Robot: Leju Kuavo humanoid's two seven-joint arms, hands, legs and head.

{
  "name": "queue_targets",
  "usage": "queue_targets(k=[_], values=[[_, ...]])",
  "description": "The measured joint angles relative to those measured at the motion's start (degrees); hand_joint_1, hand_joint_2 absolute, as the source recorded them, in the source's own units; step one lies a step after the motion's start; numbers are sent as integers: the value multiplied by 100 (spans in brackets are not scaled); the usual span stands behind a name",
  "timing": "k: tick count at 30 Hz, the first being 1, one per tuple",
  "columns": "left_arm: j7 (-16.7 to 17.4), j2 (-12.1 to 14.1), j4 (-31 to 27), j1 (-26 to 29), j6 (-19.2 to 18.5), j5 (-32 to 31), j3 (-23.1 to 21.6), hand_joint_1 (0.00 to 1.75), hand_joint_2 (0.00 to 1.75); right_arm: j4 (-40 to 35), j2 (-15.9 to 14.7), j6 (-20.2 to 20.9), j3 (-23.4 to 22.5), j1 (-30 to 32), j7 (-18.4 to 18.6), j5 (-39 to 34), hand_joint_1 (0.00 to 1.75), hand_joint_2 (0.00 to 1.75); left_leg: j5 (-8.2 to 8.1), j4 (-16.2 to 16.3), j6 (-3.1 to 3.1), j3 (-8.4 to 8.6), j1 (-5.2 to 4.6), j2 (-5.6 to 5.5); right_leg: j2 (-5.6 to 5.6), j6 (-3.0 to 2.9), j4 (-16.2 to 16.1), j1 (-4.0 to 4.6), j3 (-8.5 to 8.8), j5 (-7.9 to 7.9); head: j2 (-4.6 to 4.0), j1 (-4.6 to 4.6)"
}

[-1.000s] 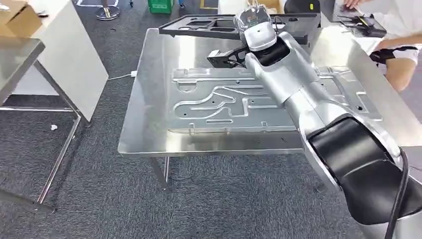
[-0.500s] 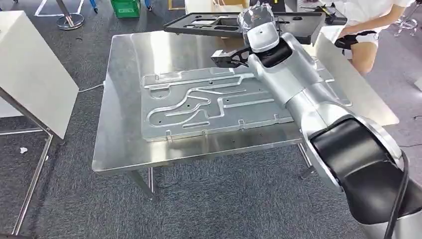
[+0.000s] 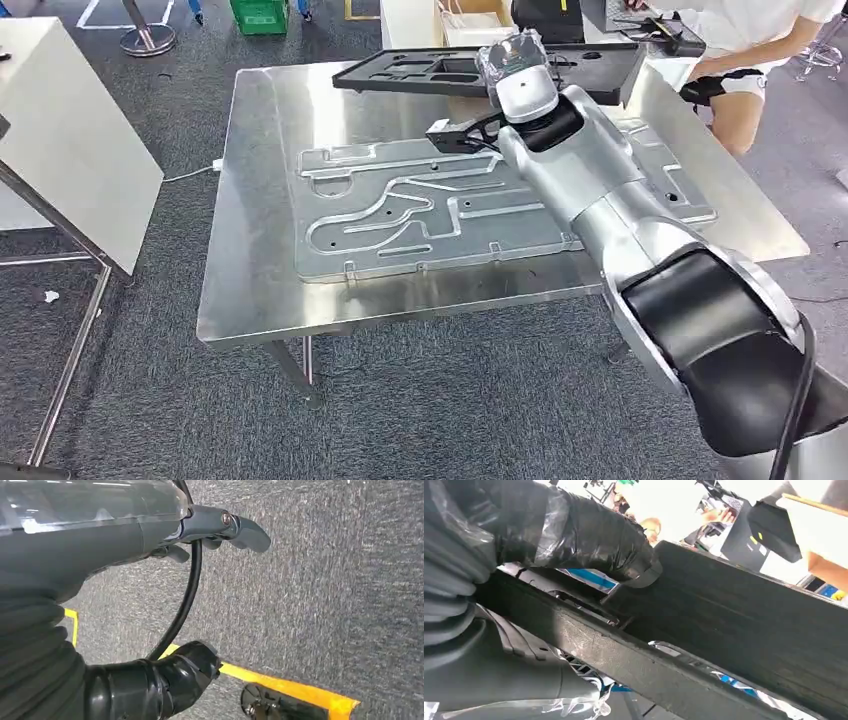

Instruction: Take the parts from the cabinet and place them on the table.

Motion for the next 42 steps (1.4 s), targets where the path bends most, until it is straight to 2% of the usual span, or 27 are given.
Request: queue_targets(k=[9,25,42], values=[[2,0,0,0,11,2,0,0,175,-2,-13,-9,-15,67,-66,4,175,175,1,-8,-1,9,8,0,1,1,9,5,-4,1,0,0],[-35,0,0,0,129,2,4,0,175,0,-109,-356,-157,706,-92,-66,175,175,5,-34,-5,27,11,0,5,-1,14,8,-7,0,0,-2],[-70,0,0,0,188,-15,7,0,175,15,-123,-452,-299,1051,-170,-83,175,175,6,-35,-6,27,11,0,6,-1,14,8,-7,0,0,0]])
